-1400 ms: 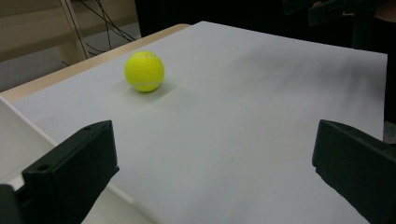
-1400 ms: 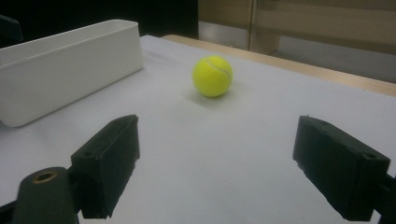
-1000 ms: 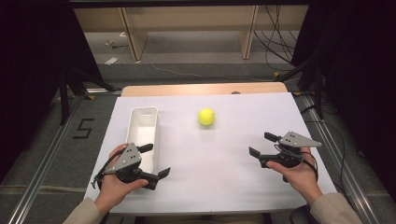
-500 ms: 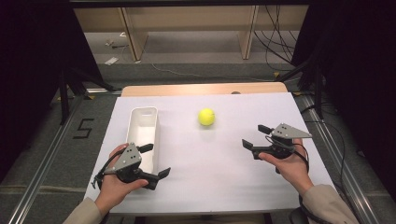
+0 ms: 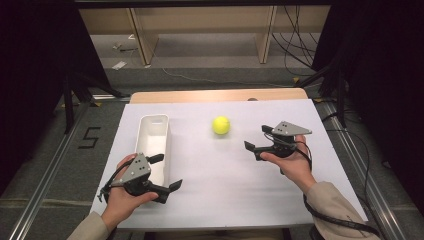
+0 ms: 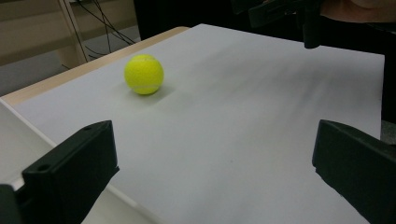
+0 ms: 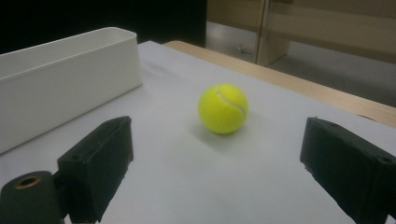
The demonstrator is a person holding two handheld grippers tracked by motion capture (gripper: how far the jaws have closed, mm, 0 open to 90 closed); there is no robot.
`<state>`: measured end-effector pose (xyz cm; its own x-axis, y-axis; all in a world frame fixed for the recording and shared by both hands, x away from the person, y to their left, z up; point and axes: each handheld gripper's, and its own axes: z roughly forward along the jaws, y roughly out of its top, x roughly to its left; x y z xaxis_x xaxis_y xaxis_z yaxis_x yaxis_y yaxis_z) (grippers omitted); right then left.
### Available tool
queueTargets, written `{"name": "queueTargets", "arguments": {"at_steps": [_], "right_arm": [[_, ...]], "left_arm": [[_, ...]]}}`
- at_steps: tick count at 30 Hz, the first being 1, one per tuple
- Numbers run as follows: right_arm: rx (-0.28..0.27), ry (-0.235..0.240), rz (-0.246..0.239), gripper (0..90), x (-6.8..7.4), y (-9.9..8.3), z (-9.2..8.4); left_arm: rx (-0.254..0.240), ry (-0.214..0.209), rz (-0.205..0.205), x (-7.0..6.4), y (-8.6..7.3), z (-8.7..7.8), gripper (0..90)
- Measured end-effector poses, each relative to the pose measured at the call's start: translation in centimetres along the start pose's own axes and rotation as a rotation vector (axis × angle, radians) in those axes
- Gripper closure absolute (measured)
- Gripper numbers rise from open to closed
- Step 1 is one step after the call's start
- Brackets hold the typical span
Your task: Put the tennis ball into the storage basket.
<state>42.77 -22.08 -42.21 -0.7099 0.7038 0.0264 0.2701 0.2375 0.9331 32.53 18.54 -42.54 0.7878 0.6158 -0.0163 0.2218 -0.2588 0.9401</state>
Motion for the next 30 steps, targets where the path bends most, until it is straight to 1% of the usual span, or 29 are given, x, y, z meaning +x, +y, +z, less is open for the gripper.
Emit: {"name": "queueTargets", "arguments": {"at_steps": [5,6,9,11,30], "right_arm": [[-0.002,0.005,-0.007,9.2,0.0,0.4,0.9],[-0.002,0.006,-0.006,8.9,0.0,0.6,1.4],[0.0,0.006,-0.005,8.7,0.0,0.7,1.8],[0.002,0.007,-0.002,8.5,-0.1,0.9,2.4],[0.008,0.008,0.0,8.4,-0.3,1.7,5.2]], "left_arm": [[0.001,0.0,0.007,0.0,0.0,0.0,0.0],[0.001,0.0,0.006,0.0,0.0,0.0,0.0],[0.0,0.0,0.002,0.0,0.0,0.0,0.0],[0.0,0.0,0.002,0.0,0.0,0.0,0.0],[0.0,-0.002,0.0,0.0,0.0,0.0,0.0]]}}
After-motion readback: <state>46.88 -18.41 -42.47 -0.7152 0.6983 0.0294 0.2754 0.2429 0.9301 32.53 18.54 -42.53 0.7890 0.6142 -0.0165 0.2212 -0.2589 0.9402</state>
